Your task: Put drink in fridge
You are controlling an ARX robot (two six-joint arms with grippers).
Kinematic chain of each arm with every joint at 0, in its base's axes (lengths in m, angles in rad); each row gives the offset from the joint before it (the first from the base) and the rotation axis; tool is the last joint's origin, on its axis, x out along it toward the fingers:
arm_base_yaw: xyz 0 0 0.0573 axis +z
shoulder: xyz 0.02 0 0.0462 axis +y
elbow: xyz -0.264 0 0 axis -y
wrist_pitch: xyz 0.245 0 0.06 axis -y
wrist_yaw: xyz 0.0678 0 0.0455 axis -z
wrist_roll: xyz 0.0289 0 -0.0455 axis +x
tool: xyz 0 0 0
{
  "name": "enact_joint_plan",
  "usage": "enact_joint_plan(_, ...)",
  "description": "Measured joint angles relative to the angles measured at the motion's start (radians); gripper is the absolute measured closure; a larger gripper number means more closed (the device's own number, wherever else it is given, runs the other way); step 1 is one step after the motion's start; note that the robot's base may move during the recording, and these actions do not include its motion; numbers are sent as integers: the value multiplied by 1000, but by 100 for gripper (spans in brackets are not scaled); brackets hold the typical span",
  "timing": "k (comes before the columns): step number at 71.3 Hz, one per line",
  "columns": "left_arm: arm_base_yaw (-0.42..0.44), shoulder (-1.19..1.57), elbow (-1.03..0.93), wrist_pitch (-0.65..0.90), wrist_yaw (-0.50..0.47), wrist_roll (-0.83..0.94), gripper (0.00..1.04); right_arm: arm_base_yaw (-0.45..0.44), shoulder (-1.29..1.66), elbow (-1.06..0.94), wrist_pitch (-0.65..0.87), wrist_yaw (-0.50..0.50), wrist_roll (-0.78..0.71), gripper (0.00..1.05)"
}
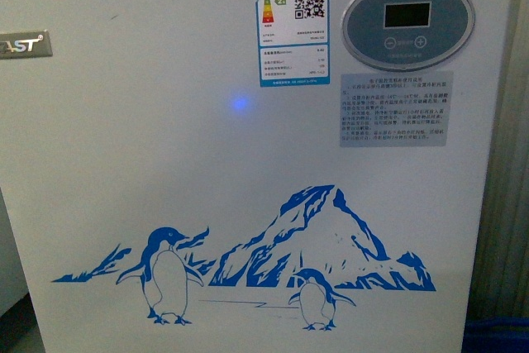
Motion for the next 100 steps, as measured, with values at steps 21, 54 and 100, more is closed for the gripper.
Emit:
enact_joint_plan(21,0,0,0,0,0,0,8,19,-30,-61,-28,24,21,65)
enact_joint_plan(54,0,0,0,0,0,0,8,27,-32,-77,-35,34,24,65)
enact_joint_plan(100,0,0,0,0,0,0,8,28,-33,-77,-35,34,24,65)
